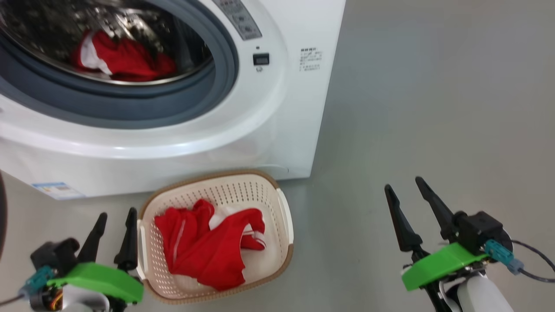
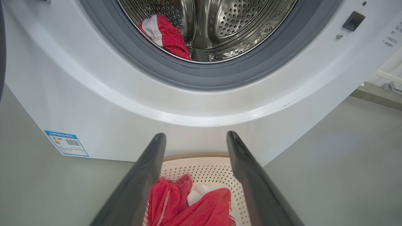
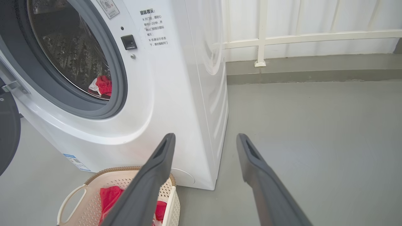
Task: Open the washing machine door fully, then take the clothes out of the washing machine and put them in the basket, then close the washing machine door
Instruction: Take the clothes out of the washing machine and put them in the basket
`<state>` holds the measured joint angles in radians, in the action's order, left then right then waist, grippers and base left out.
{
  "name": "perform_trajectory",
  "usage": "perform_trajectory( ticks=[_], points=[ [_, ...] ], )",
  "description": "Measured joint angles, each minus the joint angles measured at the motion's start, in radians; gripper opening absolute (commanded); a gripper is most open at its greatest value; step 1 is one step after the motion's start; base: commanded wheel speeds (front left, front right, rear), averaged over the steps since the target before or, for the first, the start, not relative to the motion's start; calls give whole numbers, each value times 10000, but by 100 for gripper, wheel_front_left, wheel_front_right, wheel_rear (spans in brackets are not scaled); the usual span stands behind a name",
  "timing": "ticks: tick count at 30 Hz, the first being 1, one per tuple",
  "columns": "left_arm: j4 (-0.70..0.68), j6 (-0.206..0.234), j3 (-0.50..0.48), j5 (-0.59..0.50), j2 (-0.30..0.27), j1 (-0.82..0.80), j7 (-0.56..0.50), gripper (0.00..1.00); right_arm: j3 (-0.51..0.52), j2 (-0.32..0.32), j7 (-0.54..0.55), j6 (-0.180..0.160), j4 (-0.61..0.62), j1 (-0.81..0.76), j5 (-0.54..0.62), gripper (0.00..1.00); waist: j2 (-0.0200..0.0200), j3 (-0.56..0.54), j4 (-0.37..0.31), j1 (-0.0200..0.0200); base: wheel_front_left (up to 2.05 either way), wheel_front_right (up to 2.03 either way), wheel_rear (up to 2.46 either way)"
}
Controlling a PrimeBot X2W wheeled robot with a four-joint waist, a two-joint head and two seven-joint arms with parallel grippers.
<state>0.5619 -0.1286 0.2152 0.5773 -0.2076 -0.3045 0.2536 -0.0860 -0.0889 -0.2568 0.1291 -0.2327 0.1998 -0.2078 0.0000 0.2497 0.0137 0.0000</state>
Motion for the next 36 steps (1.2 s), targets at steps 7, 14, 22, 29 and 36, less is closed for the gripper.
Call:
perform_trajectory(
  ticks=[7,14,22,29,36],
  points=[
    [-1220,0,-702,-913,169,1042,0,100,69,-115,0,0,-12,-578,-253,100,0,-721,48,0,0,0,0],
    [-2320,0,-1197,-1450,307,1895,0,100,151,-144,0,0,0,-1047,-345,100,0,-1247,127,0,0,0,0],
    [-3187,0,-1593,-1714,431,2734,0,100,278,-209,0,0,29,-1477,-418,100,0,-1642,176,0,0,0,0],
    [-3829,0,-2013,-1818,485,3460,0,100,449,-219,0,0,180,-1790,-418,100,0,-1741,162,0,0,0,0],
    [-4171,0,-2201,-1889,700,3874,0,100,610,-213,0,0,240,-1984,-416,100,0,-1695,159,0,0,0,0]
  ],
)
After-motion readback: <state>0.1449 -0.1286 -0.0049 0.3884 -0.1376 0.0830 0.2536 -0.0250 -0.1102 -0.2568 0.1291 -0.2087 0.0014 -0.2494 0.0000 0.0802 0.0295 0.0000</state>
